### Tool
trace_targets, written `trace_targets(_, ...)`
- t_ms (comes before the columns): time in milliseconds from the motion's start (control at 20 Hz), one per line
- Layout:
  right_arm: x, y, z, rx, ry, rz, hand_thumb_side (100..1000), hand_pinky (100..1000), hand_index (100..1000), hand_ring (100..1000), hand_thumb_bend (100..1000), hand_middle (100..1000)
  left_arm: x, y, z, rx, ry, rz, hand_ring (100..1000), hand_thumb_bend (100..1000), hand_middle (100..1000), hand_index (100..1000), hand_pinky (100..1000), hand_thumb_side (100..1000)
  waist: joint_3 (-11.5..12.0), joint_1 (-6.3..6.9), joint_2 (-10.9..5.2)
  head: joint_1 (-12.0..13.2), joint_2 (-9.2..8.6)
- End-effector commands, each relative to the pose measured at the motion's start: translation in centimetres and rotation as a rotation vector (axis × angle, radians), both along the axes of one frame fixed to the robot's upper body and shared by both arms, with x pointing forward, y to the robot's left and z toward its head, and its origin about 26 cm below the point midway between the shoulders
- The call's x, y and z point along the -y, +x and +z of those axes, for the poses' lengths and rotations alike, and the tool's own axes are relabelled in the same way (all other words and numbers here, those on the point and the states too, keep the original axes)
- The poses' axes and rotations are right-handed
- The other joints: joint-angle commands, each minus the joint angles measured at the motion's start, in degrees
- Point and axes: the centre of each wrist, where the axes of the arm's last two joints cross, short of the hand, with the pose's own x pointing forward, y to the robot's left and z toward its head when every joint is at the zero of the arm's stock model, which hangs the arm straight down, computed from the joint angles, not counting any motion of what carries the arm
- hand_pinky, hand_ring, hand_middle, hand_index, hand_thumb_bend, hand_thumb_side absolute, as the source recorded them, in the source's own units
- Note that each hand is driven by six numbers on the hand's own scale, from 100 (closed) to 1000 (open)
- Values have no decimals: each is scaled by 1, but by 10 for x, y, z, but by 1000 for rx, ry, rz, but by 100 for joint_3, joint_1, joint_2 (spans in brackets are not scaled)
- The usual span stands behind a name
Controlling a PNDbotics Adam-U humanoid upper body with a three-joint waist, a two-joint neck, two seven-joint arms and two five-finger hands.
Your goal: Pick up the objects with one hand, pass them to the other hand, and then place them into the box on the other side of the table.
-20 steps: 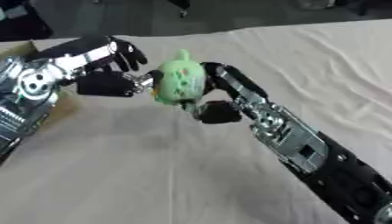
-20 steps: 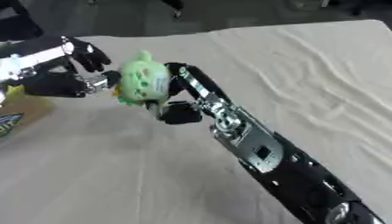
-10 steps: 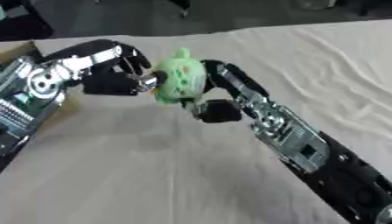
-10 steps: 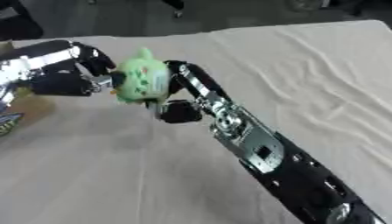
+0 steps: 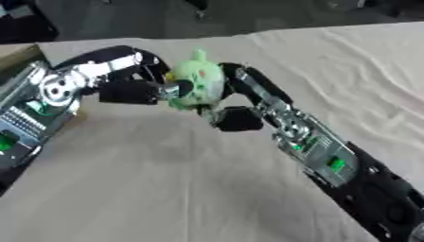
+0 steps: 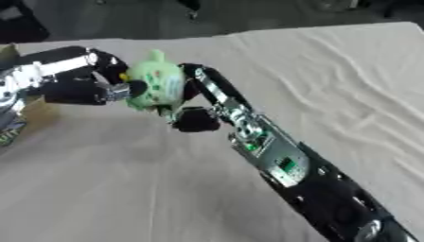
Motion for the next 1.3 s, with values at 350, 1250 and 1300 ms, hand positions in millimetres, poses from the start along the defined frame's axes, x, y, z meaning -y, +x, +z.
trace_targets(350, -5, -5, 12, 41, 12, 29, 100, 650, 541, 521, 100, 466, 7, 7, 2, 1, 5, 2, 774, 432, 692, 824, 681, 806, -12, -4, -92, 27, 6)
trace_targets(1250, -7, -8, 12, 37, 12, 38, 100, 641, 534, 519, 100, 464, 16, 20, -10, -2, -74, 45, 663, 138, 536, 723, 607, 607, -20, -11, -82, 45, 16)
trace_targets(1300, -7, -8, 12, 36, 11, 37, 100, 641, 534, 519, 100, 464, 16, 20, -10, -1, -86, 45, 651, 108, 521, 710, 599, 568, -19, -10, -83, 44, 19)
